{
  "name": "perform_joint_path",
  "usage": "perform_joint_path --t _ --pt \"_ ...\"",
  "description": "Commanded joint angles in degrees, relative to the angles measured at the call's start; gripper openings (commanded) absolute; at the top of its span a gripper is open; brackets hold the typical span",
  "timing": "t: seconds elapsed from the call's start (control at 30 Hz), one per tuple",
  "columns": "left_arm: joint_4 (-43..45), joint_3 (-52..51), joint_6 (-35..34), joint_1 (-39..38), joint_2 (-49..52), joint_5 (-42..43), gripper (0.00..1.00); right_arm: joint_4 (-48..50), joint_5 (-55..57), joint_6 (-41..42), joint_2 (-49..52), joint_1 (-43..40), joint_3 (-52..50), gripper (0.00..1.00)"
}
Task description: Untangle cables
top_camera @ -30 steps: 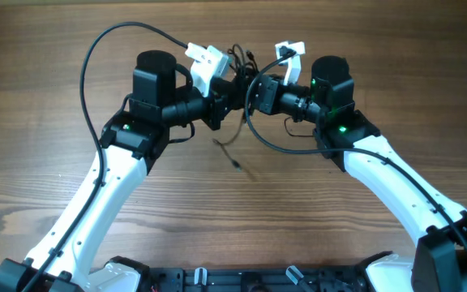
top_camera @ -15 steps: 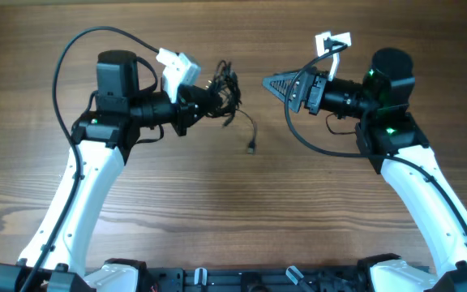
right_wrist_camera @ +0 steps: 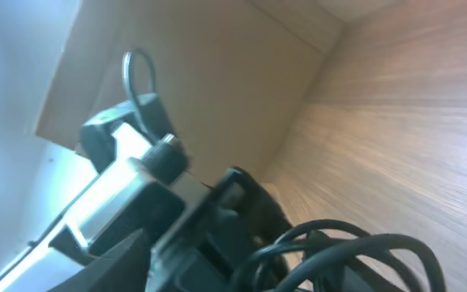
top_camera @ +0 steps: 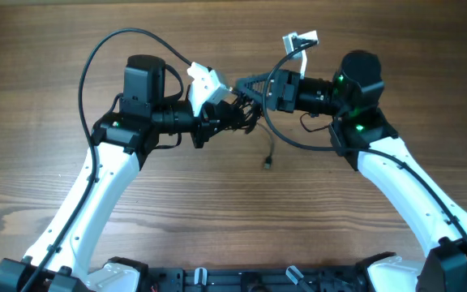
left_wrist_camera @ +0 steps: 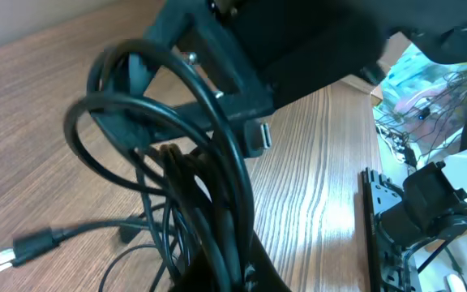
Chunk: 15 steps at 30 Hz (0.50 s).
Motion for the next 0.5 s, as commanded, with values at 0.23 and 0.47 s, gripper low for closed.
perform_joint_path --t 0.23,0.47 --pt "-0.2 -0.1 1.4 -0.6 0.3 0.8 0.04 -6.0 -1.1 5.3 4.0 2.8 1.0 0.57" --pt "-2.0 -0.1 1.4 -0.6 0.3 6.1 0.04 -2.8 9.3 5.5 8.7 4.0 1.0 0.13"
